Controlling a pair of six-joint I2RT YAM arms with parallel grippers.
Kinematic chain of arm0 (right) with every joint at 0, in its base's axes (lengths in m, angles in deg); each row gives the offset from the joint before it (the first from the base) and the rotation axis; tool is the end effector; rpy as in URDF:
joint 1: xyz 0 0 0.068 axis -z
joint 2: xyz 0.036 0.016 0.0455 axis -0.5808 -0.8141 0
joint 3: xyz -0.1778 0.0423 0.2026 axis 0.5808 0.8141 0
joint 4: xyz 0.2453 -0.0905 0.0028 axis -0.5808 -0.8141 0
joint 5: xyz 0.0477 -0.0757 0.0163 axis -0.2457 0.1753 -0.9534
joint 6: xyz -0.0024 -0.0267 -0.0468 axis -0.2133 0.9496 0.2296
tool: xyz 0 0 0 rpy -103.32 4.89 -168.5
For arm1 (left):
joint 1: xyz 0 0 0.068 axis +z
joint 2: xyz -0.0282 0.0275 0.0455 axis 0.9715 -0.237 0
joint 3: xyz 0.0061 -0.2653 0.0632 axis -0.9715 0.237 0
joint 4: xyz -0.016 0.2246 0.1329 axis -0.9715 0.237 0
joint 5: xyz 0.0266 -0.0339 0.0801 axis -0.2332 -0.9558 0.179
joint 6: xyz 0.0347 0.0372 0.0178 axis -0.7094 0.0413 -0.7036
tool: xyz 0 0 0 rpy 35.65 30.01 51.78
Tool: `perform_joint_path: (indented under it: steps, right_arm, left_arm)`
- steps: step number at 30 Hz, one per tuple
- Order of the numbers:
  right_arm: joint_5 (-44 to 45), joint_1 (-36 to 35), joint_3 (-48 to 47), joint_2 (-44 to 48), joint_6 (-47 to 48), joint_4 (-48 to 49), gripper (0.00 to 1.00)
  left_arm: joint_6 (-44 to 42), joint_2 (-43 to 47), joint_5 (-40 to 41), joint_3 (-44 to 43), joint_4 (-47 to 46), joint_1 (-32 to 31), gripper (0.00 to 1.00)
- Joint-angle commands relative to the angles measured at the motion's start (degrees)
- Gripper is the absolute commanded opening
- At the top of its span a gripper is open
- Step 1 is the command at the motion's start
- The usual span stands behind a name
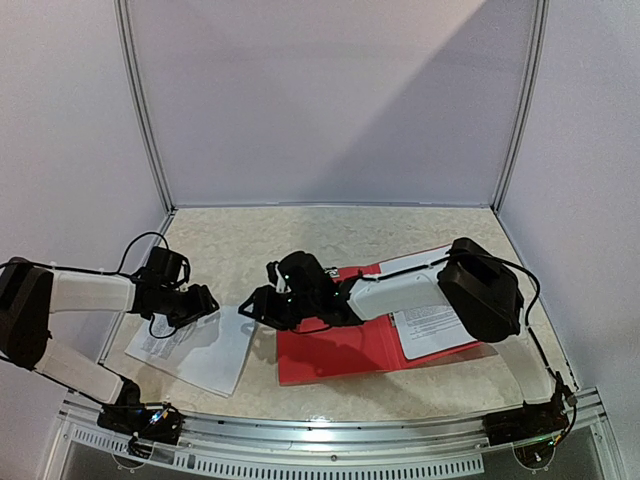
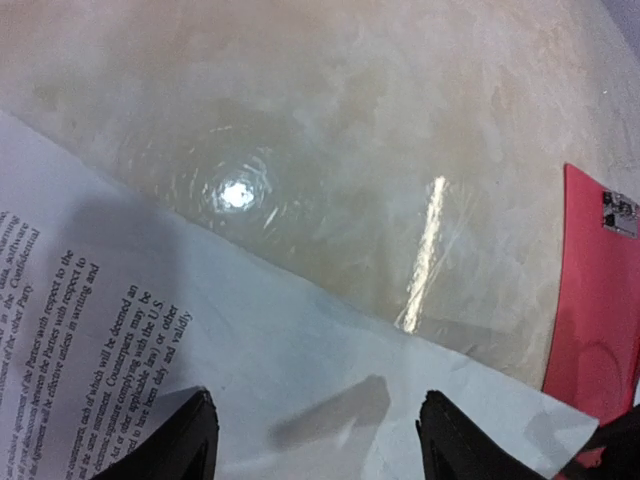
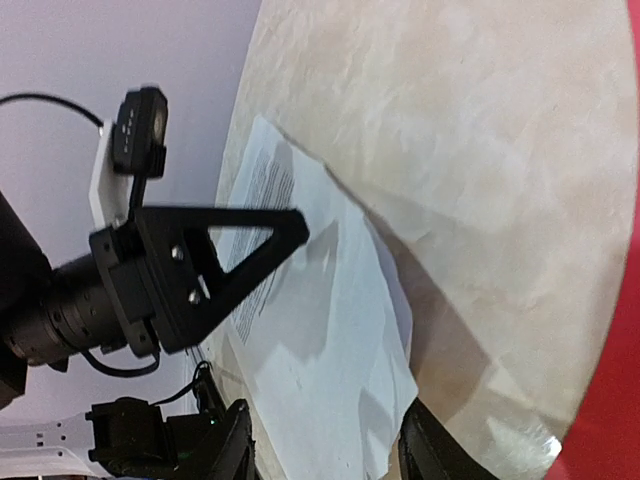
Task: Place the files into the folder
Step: Pick up the file from the corner of the board.
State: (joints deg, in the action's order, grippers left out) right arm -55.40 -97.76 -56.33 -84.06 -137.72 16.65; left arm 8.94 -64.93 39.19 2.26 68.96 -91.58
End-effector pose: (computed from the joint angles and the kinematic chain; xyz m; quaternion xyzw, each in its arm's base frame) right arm 0.2358 0.4678 0.1360 -0.0506 0.8539 0.5021 0.1274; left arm 0.2257 -0.0650 0.1351 -0.1846 0.9386 -0.1700 0.2367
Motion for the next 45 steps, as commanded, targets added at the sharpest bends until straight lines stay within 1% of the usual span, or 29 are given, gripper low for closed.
perform_joint_path:
  steps: [1, 5, 10, 13, 16, 19, 24, 28, 36, 38, 40, 43, 45]
  right_arm:
    - [-0.16, 2.36, -0.72, 0.68, 2.67, 3.48, 0.48]
    - [-1.18, 2.32, -0.81, -0.06, 2.19, 4.22, 0.48]
    - [-2.3, 2.29, -0.56, -0.57, 1.58, 2.78, 0.48]
    - [-0.27, 1.78, 0.0, 0.51, 1.96, -3.2, 0.48]
    - [2.22, 0.55, 2.48, 2.83, 2.13, -6.02, 0.49]
    - [2.27, -1.18, 2.11, 3.68, 1.92, -9.36, 0.52]
    - [-0.7, -3.38, -0.22, 1.15, -1.36, -10.37, 0.54]
    - [-2.07, -4.16, -2.41, -1.67, -2.7, -9.59, 0.53]
    - [-1.02, -4.2, 0.36, -0.54, -3.96, -3.03, 0.5]
    - [-0.44, -4.24, 0.19, -0.25, -3.66, -3.88, 0.49]
    - [1.19, -4.24, -0.26, 0.16, -2.84, -7.75, 0.49]
    - [3.71, -4.28, -0.2, 1.32, -2.03, -10.89, 0.54]
    - [4.01, -4.3, -0.35, 1.76, -2.5, -11.37, 0.55]
  left_arm:
    - [0.47, 3.81, -1.03, 0.74, 4.77, 0.55, 0.7]
    - [0.47, 5.55, -0.86, 0.37, 5.97, 0.55, 0.7]
    - [0.61, 4.6, -1.62, 1.07, 5.16, 0.53, 0.7]
    - [0.89, 4.23, -1.92, 1.66, 4.51, 0.52, 0.7]
    - [0.83, 4.17, -1.87, 1.94, 4.32, 0.52, 0.69]
    - [0.67, 3.62, -1.88, 1.91, 4.37, 0.54, 0.69]
    - [0.85, 3.35, -2.08, 2.09, 3.95, 0.54, 0.69]
    - [0.93, 3.62, -2.27, 2.31, 3.94, 0.53, 0.69]
    - [0.66, 3.65, -2.57, 2.92, 3.69, 0.53, 0.69]
    - [0.69, 3.55, -2.66, 3.06, 3.6, 0.52, 0.69]
    - [0.7, 3.46, -2.75, 3.08, 3.45, 0.52, 0.69]
    - [0.53, 3.46, -2.78, 3.03, 3.43, 0.53, 0.69]
    - [0.48, 3.38, -2.84, 3.02, 3.31, 0.53, 0.69]
